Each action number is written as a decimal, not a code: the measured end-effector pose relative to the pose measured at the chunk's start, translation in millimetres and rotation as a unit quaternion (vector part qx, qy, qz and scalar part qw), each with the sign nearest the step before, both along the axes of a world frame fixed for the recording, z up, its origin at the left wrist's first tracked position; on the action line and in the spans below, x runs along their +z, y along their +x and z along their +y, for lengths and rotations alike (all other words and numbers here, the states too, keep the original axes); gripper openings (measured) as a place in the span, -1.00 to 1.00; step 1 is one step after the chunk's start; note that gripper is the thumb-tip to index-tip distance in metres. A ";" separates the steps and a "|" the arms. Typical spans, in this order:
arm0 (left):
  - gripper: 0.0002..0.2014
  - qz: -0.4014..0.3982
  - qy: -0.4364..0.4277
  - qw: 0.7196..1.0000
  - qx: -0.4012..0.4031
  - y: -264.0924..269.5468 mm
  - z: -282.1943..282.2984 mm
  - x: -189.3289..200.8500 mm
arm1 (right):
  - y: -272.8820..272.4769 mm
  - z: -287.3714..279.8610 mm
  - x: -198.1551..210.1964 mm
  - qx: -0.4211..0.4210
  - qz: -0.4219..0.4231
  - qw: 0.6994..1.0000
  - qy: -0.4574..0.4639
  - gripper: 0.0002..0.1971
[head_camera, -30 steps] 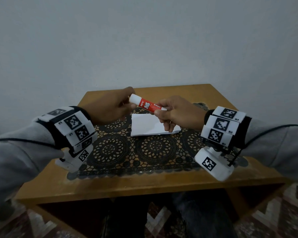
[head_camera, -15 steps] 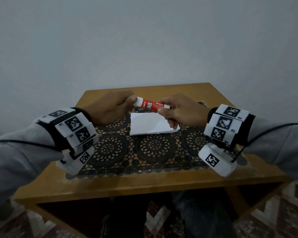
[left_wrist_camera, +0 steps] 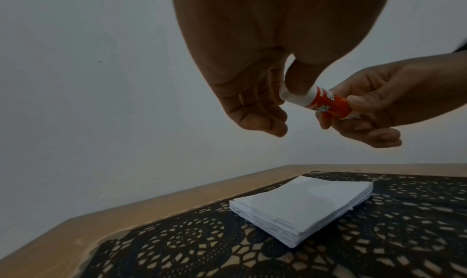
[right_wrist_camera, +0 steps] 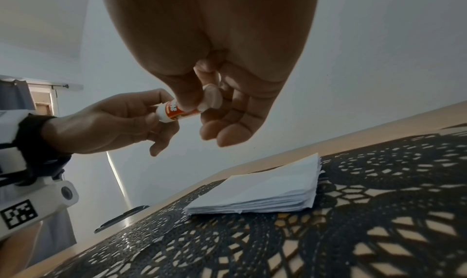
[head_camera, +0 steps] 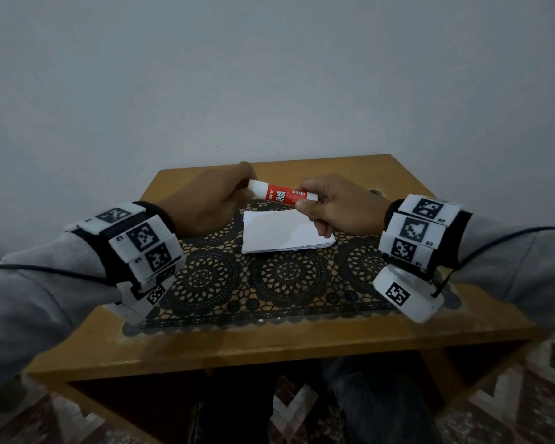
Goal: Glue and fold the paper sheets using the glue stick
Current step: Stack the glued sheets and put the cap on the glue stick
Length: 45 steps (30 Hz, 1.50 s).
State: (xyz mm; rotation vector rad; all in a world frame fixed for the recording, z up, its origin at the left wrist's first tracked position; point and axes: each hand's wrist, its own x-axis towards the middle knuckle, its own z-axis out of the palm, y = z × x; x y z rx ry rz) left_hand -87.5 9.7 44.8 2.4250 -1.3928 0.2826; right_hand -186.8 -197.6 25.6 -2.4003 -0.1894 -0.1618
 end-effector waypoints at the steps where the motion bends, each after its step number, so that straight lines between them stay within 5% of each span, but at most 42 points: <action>1: -0.88 -0.010 0.001 1.000 0.005 0.7 -0.1 0.0 | -0.1 -0.3 -0.9 0.000 -0.003 1.000 -0.001 -0.90; 5: -0.74 0.007 0.005 1.000 0.001 -2.1 -0.9 -2.6 | -2.6 -0.7 -6.0 -0.018 -0.034 0.999 -0.010 -0.92; 10: -0.62 0.228 -0.074 0.971 -0.009 -9.0 -0.6 -4.4 | -6.0 4.2 -9.3 -0.021 -0.053 0.998 -0.013 -0.93; 13: -0.88 0.133 -0.050 0.990 -0.014 -10.1 1.6 -3.6 | -6.2 5.1 -10.3 -0.023 -0.063 0.998 -0.021 -0.94; 17: -0.91 0.046 -0.067 0.997 0.006 -11.5 0.6 -2.3 | -3.6 3.9 -13.6 -0.028 -0.103 0.992 -0.062 -0.85; 21: -0.81 0.041 -0.046 0.998 0.000 -10.1 -0.8 -2.6 | -1.1 0.5 -15.6 -0.033 -0.145 0.977 -0.154 -0.69; 26: -0.75 0.185 -0.055 0.981 -0.027 -8.4 -1.0 0.3 | -0.2 -6.7 -16.5 -0.019 -0.148 0.973 -0.177 -0.69; 29: -0.90 0.150 -0.074 0.985 -0.037 -7.7 -0.9 5.0 | 0.3 -10.9 -16.7 -0.016 -0.137 0.980 -0.146 -0.67; 36: -0.82 0.023 -0.035 0.999 0.008 -12.2 -3.1 -0.9 | -1.1 -6.4 -17.0 -0.013 -0.178 0.964 -0.195 -0.51; 45: -0.74 0.058 -0.047 0.997 0.022 -12.5 -4.6 5.7 | 2.6 0.2 -13.5 -0.023 -0.213 0.959 -0.188 -0.52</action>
